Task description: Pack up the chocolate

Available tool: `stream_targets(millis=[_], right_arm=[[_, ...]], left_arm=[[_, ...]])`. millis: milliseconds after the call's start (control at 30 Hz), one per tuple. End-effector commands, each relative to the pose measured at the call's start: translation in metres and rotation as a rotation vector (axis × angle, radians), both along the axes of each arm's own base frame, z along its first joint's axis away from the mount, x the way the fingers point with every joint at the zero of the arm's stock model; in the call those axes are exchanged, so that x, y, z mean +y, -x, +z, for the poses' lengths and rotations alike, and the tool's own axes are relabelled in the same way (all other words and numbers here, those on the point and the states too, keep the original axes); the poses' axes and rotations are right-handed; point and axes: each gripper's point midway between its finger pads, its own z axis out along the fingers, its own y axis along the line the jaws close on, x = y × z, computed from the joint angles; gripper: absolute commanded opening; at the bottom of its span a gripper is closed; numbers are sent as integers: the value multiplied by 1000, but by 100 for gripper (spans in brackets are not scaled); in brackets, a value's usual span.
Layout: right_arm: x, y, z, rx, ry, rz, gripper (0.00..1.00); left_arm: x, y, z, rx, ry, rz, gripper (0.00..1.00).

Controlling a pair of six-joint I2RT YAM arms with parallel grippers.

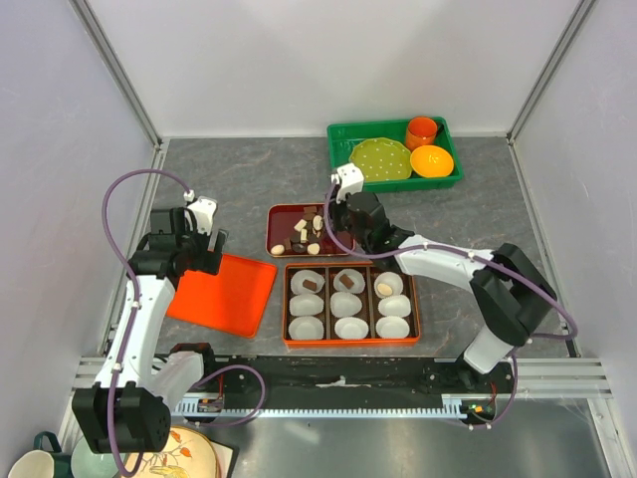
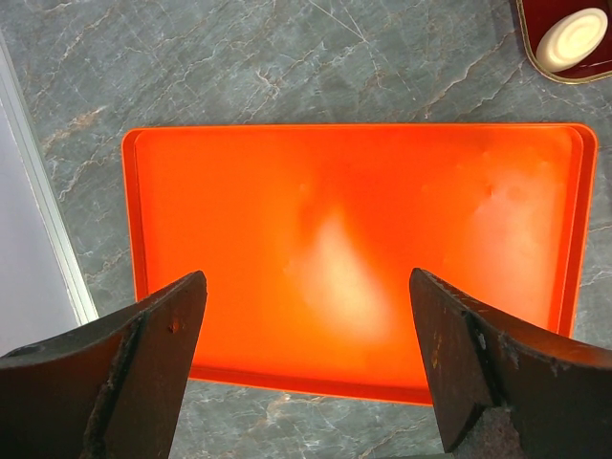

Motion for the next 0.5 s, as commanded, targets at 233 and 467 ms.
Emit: stream_targets(millis=[233, 467], right_arm=[[1, 43, 121, -166, -164, 139, 27], [18, 117, 123, -152, -162, 278, 25]], left_arm=[[2, -4, 24, -67, -17, -10, 94], [1, -3, 24, -67, -7, -9, 94]])
